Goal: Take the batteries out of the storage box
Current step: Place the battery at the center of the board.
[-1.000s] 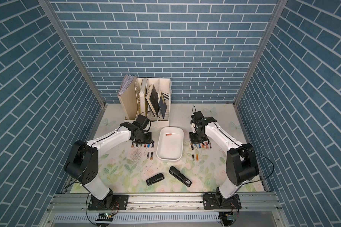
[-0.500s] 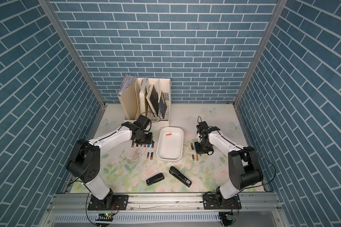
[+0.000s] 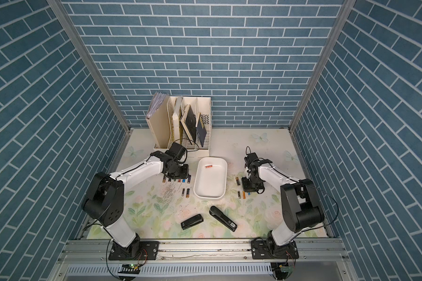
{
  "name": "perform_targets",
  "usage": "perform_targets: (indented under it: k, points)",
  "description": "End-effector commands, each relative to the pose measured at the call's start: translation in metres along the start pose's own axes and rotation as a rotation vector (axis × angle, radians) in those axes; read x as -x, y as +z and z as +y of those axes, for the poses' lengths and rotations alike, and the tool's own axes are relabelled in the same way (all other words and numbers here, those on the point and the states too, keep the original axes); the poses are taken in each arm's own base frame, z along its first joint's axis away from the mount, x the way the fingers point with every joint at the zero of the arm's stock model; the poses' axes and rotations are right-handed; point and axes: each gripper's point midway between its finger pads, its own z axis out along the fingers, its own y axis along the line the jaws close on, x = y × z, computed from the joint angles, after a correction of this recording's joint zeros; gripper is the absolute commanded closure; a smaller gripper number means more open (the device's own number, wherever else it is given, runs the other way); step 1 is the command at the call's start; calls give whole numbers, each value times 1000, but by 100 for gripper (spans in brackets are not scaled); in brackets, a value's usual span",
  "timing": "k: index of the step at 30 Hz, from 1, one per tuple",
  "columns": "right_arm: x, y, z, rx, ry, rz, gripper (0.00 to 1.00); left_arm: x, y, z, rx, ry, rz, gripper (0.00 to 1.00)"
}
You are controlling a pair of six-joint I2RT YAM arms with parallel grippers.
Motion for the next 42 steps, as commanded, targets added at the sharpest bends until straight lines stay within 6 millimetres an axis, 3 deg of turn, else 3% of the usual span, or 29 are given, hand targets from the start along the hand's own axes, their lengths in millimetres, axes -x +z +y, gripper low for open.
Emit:
perform_targets:
  k: [1,19,42]
  points:
    - [-9,10,-4,-7,16,35,87,-6,-3,7,18,0,15,61]
    - [-18,26,-8,-10,27,72,85,-10,-2,8,23,0,21,62]
    - [-9,14,-7,-11,24,43,80,-8,-6,8,23,0,14,61]
